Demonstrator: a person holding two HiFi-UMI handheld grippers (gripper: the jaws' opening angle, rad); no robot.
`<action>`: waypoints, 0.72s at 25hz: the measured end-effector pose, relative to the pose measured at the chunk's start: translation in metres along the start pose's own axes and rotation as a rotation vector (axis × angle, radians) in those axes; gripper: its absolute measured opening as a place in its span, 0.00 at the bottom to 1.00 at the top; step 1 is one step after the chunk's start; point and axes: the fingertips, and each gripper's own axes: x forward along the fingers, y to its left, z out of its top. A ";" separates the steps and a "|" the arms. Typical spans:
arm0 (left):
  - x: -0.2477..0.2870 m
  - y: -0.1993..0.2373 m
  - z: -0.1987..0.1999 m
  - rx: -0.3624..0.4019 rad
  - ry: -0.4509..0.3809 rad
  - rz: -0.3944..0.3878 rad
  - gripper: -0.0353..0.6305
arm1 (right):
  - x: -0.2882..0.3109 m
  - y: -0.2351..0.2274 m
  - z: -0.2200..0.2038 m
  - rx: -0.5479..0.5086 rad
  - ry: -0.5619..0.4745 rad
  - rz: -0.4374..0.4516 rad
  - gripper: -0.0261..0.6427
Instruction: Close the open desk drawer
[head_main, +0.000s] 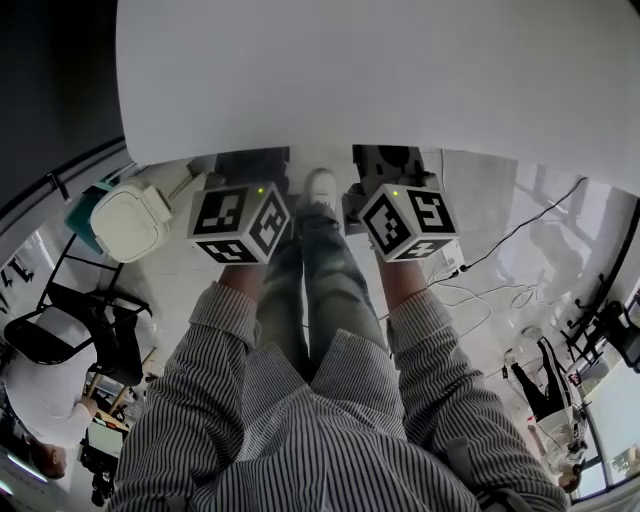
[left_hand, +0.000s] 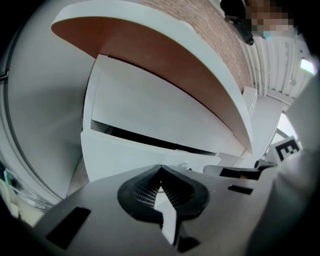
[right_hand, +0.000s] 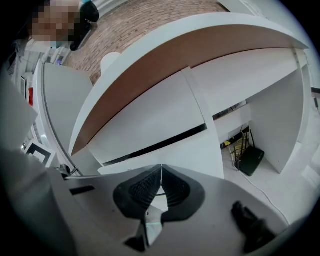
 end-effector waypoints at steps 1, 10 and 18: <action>-0.002 0.000 0.000 -0.002 0.003 0.000 0.07 | -0.002 0.001 -0.002 0.003 0.009 -0.007 0.06; -0.038 -0.013 0.011 0.062 -0.031 -0.001 0.07 | -0.038 0.018 0.002 0.002 -0.010 -0.047 0.06; -0.092 -0.038 0.025 0.121 -0.097 -0.059 0.07 | -0.087 0.052 0.014 -0.016 -0.084 -0.079 0.06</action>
